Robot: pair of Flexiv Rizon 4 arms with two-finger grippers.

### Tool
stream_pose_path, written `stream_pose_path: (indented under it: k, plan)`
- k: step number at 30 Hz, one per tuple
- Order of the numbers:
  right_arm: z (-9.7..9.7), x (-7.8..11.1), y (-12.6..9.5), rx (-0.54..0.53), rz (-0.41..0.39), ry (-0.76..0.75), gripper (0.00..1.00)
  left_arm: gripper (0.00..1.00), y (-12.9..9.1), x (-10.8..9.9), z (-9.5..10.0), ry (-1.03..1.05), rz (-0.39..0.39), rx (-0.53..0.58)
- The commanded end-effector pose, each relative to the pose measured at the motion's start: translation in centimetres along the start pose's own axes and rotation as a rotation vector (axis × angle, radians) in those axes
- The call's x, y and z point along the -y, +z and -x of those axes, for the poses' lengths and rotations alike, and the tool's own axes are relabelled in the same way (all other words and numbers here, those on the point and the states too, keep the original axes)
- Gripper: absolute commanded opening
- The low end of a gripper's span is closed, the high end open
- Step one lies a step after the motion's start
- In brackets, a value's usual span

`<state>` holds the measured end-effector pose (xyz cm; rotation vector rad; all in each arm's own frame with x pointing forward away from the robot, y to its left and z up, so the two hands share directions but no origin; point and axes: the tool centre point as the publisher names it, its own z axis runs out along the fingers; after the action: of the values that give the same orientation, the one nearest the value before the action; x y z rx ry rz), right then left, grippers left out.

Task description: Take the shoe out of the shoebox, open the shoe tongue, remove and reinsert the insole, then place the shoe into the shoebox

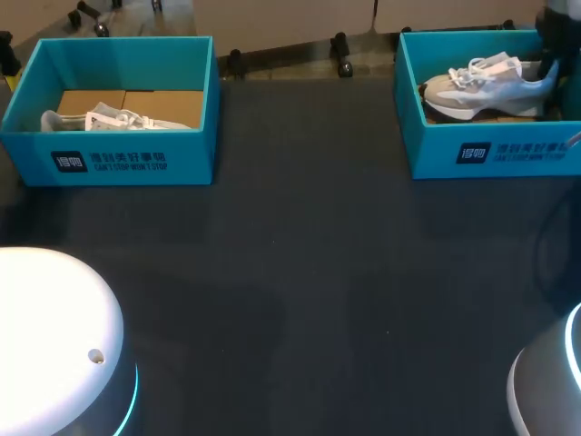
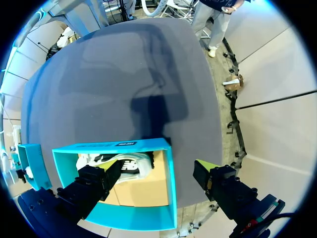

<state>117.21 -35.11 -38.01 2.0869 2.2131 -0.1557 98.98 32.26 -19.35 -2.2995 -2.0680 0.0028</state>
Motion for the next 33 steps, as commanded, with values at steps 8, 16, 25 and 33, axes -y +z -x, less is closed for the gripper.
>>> stream_pose_path:
  k: [8, 16, 25, 33]
  plan:
    - [-0.1, -0.8, -1.1, 0.050, -0.079, 0.043, 0.00, 1.00, 0.0, 0.2, 0.0, 0.001, 0.004, -0.002]
    - [1.0, -0.2, -3.9, 0.087, -0.067, 0.092, 0.00, 1.00, 0.0, 0.2, 0.0, 0.001, 0.004, -0.002]
    - [1.2, 0.6, -9.6, 0.141, -0.034, 0.140, 0.00, 1.00, 0.0, 0.2, 0.0, 0.001, 0.004, -0.002]
    - [0.6, 1.4, -13.7, 0.191, -0.008, 0.151, 0.00, 1.00, 0.0, 0.2, 0.0, 0.001, 0.004, -0.002]
